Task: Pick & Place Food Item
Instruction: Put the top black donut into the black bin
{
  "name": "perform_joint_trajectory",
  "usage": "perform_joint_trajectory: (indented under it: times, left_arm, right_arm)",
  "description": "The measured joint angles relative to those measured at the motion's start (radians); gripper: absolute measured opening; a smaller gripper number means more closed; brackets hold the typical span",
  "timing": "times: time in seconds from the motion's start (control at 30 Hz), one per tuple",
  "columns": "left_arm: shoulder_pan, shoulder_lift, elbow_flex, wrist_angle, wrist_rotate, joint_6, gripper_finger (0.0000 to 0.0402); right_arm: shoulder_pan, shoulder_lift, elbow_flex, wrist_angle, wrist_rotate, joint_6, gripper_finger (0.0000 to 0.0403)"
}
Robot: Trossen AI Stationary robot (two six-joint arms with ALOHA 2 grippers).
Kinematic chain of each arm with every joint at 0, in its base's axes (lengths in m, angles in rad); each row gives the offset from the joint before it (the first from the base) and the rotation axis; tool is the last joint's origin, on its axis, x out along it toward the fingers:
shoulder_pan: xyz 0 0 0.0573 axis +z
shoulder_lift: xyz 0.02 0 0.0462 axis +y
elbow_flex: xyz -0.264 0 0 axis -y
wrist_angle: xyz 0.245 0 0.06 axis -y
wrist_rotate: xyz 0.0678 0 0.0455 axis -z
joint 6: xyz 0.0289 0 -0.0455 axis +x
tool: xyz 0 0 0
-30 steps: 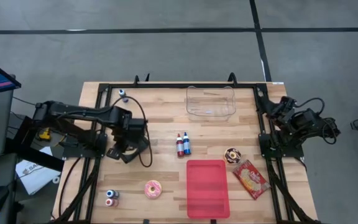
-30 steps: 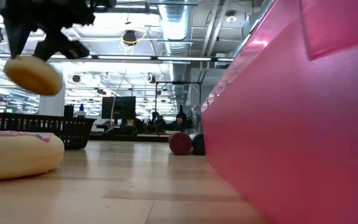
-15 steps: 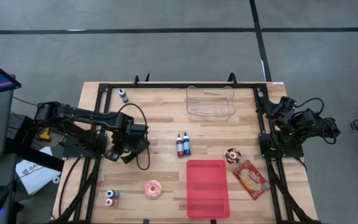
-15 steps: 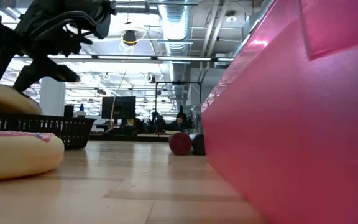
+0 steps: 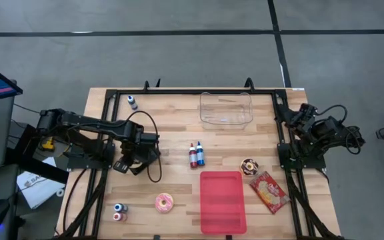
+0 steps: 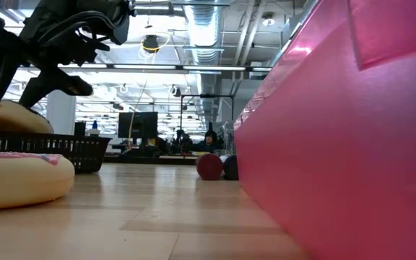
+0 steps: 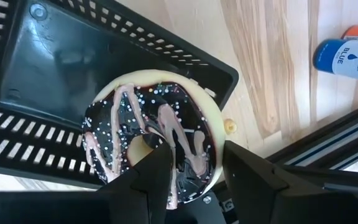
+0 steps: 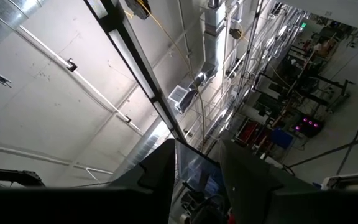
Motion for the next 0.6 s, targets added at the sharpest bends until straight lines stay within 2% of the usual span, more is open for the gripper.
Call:
perform_joint_trajectory:
  times: [0.6]
  left_arm:
    - [0.000, 0.000, 0.000, 0.009, 0.034, -0.021, 0.0136]
  right_arm:
    - [0.000, 0.000, 0.000, -0.021, 0.000, 0.000, 0.0120]
